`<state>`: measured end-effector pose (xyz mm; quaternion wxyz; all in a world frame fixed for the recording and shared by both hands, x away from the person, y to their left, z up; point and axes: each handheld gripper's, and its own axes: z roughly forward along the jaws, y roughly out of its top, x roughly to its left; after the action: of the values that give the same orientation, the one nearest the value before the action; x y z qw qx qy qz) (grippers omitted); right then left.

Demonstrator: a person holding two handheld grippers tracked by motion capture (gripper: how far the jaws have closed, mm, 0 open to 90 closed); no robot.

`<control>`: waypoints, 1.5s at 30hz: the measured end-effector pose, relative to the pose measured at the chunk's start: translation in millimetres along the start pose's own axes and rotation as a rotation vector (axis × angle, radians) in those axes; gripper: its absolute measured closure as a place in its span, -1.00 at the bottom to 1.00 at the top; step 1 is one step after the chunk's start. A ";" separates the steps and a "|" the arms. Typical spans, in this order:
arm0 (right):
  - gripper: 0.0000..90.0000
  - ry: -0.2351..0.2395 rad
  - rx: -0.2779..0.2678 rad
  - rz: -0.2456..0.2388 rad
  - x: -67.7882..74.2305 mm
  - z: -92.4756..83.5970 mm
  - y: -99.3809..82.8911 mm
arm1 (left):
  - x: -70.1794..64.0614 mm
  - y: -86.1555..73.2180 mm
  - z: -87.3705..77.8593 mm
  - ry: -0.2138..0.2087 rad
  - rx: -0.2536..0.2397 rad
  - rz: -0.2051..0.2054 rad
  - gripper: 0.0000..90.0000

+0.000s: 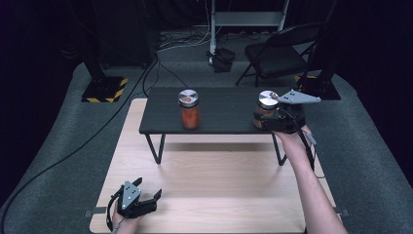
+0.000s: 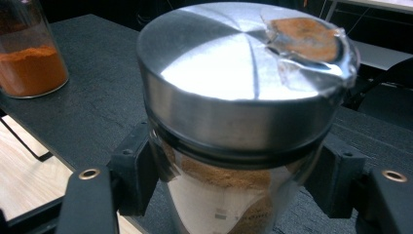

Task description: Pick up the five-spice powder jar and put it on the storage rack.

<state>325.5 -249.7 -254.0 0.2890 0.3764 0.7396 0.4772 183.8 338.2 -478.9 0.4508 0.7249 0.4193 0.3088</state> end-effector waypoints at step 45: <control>-0.82 0.041 -0.126 0.011 -17.2 -60.0 -163.7 | -3.3 0.8 0.3 0.010 0.005 0.009 -0.68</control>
<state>241.7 -336.0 -381.3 0.2944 0.3515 0.7118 0.5321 182.8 335.0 -478.4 0.4455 0.7263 0.4193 0.3134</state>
